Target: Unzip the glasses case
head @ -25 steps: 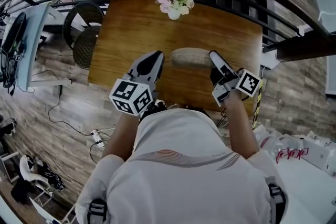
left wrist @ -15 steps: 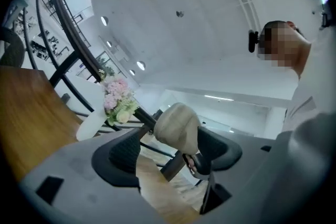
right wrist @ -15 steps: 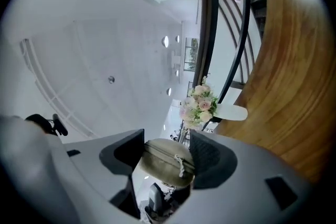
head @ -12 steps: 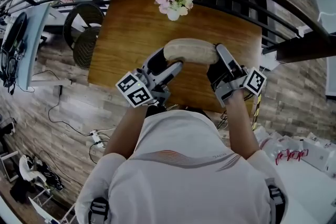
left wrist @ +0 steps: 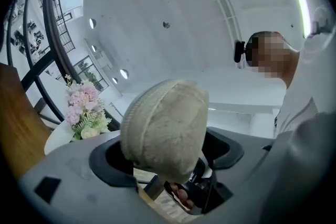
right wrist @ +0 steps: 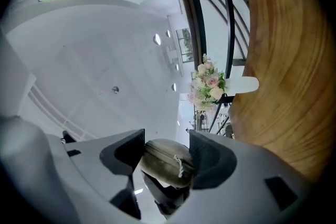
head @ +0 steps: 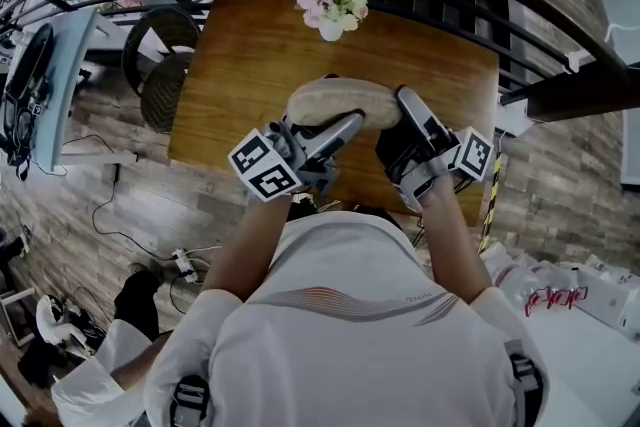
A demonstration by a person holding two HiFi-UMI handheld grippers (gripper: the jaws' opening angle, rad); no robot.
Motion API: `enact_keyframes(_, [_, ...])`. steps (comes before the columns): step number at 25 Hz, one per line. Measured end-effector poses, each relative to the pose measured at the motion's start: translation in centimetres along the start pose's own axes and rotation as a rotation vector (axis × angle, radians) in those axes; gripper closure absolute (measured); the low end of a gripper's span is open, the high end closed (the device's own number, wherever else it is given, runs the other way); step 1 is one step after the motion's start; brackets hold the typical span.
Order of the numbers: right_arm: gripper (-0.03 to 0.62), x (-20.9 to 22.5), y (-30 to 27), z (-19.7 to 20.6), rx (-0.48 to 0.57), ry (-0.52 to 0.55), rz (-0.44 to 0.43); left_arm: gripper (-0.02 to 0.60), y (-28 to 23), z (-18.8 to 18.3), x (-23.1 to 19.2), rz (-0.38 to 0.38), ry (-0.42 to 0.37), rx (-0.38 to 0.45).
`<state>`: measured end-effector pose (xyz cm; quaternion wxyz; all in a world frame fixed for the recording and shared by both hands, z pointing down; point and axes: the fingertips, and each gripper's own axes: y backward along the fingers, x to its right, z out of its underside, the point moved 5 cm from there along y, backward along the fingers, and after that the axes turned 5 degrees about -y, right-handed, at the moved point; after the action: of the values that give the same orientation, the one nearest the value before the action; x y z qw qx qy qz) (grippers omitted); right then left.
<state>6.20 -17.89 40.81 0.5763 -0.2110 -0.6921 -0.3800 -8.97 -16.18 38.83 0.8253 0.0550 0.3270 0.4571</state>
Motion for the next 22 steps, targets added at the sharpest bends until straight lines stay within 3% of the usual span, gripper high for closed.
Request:
enact_keyframes(5, [0.284,0.4,-0.5,1.4,-0.050,-0.042,-0.014,0.239,0.2,-1.4,0.2,0.014,-0.001,0.049])
enact_keyframes(9, [0.315,-0.1,-0.8,1.8,-0.103,0.035,-0.022,0.239,0.6,-1.7,0.1,0.024,0.011,0.038])
enact_keyframes(17, [0.273,-2.7,-0.2,0.7,-0.174,0.406,0.012,0.239,1.0,-2.1,-0.2,0.004,-0.002,-0.027])
enact_keyframes(22, [0.250,-3.3,0.0,2.2,-0.355,0.754,0.081,0.239,0.8,-2.2,-0.1,0.002,-0.013,-0.099])
